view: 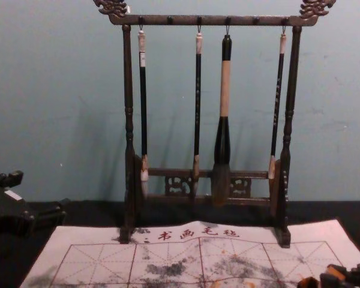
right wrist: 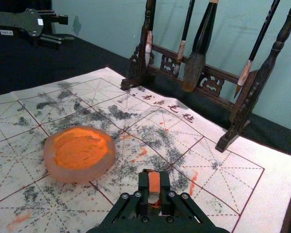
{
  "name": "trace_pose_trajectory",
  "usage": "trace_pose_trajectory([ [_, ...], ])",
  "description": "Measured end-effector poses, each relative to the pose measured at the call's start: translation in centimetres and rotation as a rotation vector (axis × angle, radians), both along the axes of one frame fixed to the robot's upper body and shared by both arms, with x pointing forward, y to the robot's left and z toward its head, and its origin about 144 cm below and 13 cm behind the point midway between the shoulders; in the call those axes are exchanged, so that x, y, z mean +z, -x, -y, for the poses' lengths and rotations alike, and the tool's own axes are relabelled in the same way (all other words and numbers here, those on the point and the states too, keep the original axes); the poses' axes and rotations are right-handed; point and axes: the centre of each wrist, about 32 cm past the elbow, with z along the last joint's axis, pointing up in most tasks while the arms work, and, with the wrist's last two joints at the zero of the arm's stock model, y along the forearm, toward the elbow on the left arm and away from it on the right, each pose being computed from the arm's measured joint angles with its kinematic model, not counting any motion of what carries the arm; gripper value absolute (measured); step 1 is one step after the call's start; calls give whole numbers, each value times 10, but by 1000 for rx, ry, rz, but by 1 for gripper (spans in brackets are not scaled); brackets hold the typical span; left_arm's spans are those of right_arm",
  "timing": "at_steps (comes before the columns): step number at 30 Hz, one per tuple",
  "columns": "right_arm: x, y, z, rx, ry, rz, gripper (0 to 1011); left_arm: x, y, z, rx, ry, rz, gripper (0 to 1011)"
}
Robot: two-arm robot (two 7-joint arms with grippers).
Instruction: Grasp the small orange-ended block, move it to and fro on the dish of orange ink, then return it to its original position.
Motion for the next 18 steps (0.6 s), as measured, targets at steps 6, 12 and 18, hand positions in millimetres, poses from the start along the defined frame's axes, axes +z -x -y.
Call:
trace_pose_trajectory([
  [6,0,0,0,0,0,0,104,0,0,0,0,0,0,1001],
  [12,0,0,0,0,0,0,104,0,0,0,0,0,0,1002],
  [18,0,0,0,0,0,0,104,0,0,0,0,0,0,1001],
])
